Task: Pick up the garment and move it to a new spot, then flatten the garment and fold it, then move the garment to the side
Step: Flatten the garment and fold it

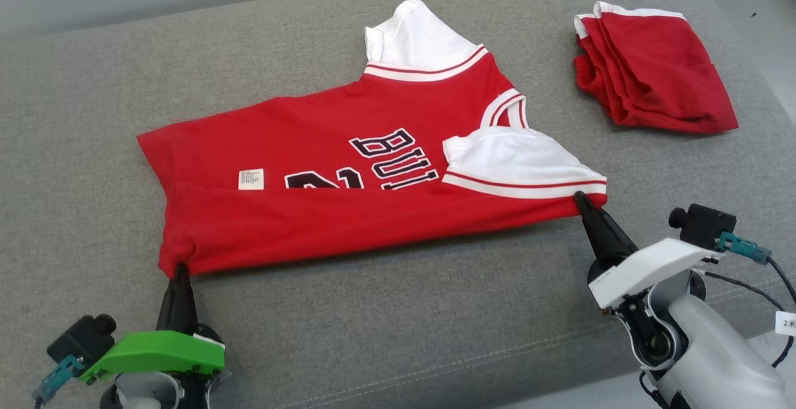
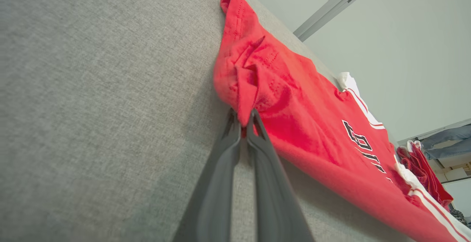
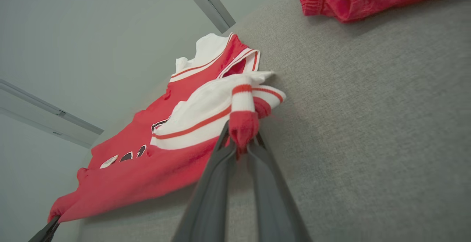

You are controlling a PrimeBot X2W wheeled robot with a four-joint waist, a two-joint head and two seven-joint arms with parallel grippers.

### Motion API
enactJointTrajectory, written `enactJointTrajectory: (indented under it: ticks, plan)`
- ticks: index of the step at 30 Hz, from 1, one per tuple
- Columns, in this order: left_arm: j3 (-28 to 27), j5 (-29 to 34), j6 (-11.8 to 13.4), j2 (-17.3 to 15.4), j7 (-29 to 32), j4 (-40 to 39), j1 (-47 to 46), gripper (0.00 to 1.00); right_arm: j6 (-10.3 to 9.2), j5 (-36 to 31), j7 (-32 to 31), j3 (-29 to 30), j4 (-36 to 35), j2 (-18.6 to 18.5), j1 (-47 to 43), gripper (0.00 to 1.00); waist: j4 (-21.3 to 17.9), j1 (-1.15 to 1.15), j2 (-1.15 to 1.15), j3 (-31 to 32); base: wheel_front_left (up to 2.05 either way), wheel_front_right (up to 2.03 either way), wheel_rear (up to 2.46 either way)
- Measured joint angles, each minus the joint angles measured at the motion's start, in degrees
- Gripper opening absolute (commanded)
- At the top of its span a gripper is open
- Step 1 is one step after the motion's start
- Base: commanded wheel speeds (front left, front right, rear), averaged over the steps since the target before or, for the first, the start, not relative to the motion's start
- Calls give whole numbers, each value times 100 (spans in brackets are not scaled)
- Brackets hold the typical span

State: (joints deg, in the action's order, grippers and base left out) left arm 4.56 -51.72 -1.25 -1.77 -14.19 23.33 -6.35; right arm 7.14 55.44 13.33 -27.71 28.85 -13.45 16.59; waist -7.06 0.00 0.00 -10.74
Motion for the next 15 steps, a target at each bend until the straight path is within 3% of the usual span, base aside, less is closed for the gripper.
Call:
enactJointTrajectory:
  ticks: [8,15]
  plan:
    - [242,-13,149,-3,0,-647,583,0,0,60,9,103,-494,-312,-677,0,2,0,0,65,0,0,0]
    - [405,182,428,-13,-1,-1235,996,0,-1,64,-24,122,-912,-595,-1095,0,127,0,0,139,0,0,0]
